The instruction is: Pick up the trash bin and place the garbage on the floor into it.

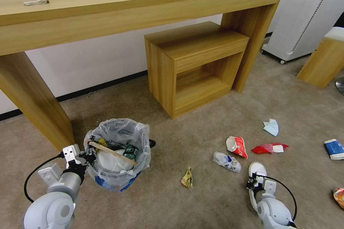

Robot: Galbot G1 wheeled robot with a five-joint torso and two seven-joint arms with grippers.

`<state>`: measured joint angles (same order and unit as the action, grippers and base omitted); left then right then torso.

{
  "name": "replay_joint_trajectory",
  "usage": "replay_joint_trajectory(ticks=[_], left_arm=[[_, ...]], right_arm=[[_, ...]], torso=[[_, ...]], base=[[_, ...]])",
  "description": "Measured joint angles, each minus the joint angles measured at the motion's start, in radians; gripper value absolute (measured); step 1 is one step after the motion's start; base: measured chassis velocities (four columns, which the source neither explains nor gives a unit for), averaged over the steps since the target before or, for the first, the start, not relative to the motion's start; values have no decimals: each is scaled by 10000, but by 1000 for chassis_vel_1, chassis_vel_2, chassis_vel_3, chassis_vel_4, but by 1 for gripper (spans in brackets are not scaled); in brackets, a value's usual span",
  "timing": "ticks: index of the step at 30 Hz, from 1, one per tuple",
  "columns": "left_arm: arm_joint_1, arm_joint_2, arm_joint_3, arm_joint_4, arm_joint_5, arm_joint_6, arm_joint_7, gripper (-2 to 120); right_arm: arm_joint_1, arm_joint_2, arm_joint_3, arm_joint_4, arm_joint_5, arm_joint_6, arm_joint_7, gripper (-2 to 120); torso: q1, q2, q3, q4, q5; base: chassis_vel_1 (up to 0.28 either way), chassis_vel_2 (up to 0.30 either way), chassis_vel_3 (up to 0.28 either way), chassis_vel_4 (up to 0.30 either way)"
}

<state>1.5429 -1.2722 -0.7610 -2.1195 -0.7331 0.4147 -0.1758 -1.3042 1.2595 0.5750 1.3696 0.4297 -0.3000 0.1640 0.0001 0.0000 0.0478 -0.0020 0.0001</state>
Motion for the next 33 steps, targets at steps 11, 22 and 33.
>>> replay_joint_trajectory(ticks=[11,22,33], left_arm=[[-3,-126,72,-29,112,-8,10,3],[35,-203,94,-66,195,-27,26,3],[34,-203,92,-100,203,-35,35,3]], right_arm=[[-320,-230,9,397,39,94,-13,0],[-471,-305,-19,742,114,72,30,0],[-540,-257,-41,856,58,71,18,27]], torso=[[0,0,0,-1,-1],[0,1,0,0,-1],[0,0,0,0,-1]], base=[[0,0,0,0],[0,0,0,0],[0,0,0,0]])
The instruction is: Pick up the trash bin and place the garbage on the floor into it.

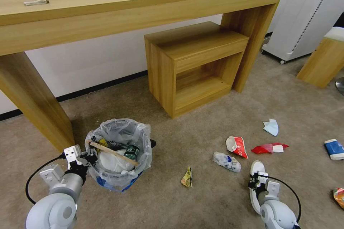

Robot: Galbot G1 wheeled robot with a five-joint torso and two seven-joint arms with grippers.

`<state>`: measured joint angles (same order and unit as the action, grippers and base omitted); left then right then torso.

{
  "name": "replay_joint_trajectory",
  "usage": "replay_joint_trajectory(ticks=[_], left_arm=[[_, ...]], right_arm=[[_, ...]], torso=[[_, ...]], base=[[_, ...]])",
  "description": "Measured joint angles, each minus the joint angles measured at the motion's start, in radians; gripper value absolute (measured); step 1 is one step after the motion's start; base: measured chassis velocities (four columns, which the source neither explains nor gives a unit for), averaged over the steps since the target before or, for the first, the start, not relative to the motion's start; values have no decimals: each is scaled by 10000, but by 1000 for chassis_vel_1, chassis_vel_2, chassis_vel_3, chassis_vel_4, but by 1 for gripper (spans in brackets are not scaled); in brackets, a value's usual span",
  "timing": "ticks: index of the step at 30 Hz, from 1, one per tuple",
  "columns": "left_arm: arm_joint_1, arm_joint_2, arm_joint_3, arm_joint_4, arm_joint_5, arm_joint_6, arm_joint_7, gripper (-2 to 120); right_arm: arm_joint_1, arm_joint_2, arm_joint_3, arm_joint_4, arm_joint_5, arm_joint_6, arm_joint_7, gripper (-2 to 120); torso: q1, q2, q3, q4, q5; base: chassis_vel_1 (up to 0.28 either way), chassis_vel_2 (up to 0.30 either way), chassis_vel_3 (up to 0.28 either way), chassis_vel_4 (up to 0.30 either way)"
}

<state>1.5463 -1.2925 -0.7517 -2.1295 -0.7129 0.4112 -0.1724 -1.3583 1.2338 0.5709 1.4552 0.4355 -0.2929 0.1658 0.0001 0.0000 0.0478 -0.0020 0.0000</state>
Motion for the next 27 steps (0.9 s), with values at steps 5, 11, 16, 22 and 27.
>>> replay_joint_trajectory(ticks=[5,11,16,22,27], left_arm=[[-23,3,23,-1,0,0,0,3],[-21,13,25,3,-1,0,0,3],[-21,24,14,2,-10,0,0,3],[-21,11,14,23,-9,0,0,3],[-1,23,-3,58,-6,0,0,3]], right_arm=[[-1,5,-18,101,43,-77,77,47],[-3,-34,-26,136,61,-116,92,68],[10,-5,-38,122,54,-114,94,85],[35,48,-34,-60,18,-54,94,96],[153,74,3,-305,-16,-6,95,97]], torso=[[0,0,0,0,1],[0,0,0,0,0],[0,0,0,0,0],[0,0,0,0,1],[0,0,0,0,0]], base=[[0,0,0,0],[0,0,0,0],[0,0,0,0],[0,0,0,0],[0,0,0,0]])
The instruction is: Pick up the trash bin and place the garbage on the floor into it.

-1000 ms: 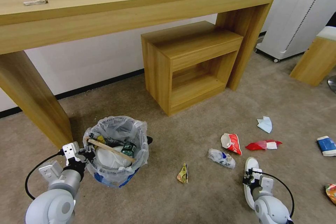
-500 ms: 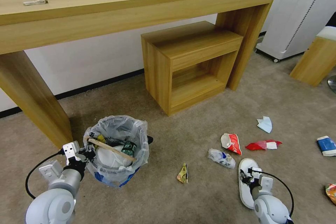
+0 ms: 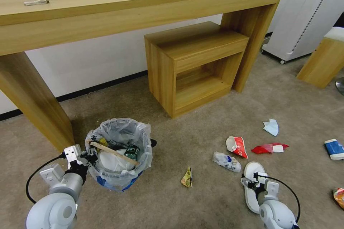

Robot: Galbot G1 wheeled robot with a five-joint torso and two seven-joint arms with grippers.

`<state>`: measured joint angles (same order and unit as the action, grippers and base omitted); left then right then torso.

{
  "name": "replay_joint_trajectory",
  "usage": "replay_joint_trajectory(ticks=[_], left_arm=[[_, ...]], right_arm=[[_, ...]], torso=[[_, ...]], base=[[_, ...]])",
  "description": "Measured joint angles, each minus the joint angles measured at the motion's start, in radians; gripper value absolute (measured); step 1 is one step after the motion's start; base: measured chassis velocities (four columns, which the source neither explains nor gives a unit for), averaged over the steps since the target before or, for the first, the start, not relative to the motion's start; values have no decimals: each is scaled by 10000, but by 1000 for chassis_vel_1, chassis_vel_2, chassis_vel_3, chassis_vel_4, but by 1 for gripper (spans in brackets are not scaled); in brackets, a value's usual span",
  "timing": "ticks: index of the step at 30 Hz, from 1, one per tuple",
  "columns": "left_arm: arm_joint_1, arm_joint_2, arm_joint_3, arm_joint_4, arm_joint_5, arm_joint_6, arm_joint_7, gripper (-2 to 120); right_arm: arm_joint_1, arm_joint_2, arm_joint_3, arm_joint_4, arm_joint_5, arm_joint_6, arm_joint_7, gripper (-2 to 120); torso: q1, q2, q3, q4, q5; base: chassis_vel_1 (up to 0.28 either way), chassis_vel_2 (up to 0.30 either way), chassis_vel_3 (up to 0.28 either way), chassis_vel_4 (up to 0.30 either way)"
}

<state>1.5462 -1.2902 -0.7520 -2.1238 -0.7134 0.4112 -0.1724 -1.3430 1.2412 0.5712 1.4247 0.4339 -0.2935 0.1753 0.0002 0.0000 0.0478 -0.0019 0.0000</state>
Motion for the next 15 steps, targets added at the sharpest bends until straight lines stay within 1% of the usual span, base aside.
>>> replay_joint_trajectory(ticks=[15], left_arm=[[-24,46,-28,162,-9,-57,23,3]], right_arm=[[284,24,128,-430,-453,83,72,97]], torso=[[0,0,0,0,0]], base=[[0,0,0,0]])
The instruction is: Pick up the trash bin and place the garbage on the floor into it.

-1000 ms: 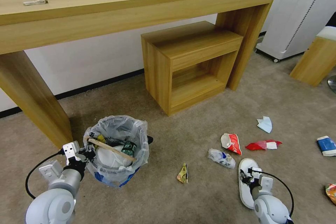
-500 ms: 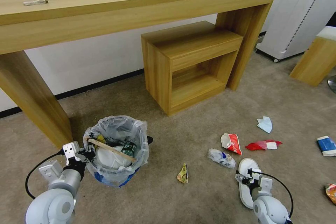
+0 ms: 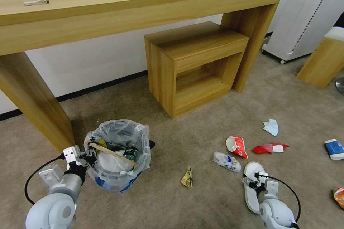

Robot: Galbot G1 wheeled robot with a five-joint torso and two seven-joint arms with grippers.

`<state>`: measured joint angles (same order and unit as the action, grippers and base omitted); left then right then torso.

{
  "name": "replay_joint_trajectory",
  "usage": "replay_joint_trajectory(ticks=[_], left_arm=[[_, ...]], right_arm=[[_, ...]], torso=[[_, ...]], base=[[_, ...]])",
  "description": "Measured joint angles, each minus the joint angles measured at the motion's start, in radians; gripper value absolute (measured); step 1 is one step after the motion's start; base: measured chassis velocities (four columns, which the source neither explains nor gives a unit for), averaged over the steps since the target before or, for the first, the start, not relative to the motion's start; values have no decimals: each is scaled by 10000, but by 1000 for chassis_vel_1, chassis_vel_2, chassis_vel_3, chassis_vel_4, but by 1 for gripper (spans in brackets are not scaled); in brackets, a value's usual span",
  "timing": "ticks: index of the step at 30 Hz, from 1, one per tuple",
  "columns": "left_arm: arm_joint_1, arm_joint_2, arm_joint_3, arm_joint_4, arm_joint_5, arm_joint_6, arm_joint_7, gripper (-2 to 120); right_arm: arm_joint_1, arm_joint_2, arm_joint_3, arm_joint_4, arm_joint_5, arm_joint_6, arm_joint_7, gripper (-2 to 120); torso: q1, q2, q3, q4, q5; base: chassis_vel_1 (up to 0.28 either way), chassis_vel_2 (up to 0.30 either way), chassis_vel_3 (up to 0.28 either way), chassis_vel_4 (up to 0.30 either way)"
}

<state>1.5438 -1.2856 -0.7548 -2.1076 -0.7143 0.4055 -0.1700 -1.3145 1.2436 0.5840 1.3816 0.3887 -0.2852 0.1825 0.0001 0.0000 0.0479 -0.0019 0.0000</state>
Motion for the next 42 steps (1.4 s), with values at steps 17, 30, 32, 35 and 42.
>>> replay_joint_trajectory(ticks=[17,30,32,35,42], left_arm=[[-24,6,52,23,-18,-55,45,3],[-17,21,45,3,-38,-101,87,3],[-15,39,39,4,-39,-121,102,3],[-13,58,30,9,-42,-140,111,3],[-24,89,45,30,-59,-144,115,3]], right_arm=[[-27,-80,292,-153,-530,25,69,96],[-83,82,277,-166,-718,49,53,96],[-85,105,276,-187,-779,72,52,96],[-86,109,276,-214,-805,87,51,96],[-62,123,259,-227,-821,101,48,96]], torso=[[0,0,0,0,0],[0,0,0,-1,0],[0,0,0,0,0],[0,0,0,-1,0],[0,0,0,-1,0]], base=[[0,0,0,0],[0,0,0,0],[0,0,0,0],[0,0,0,0],[0,0,0,0]])
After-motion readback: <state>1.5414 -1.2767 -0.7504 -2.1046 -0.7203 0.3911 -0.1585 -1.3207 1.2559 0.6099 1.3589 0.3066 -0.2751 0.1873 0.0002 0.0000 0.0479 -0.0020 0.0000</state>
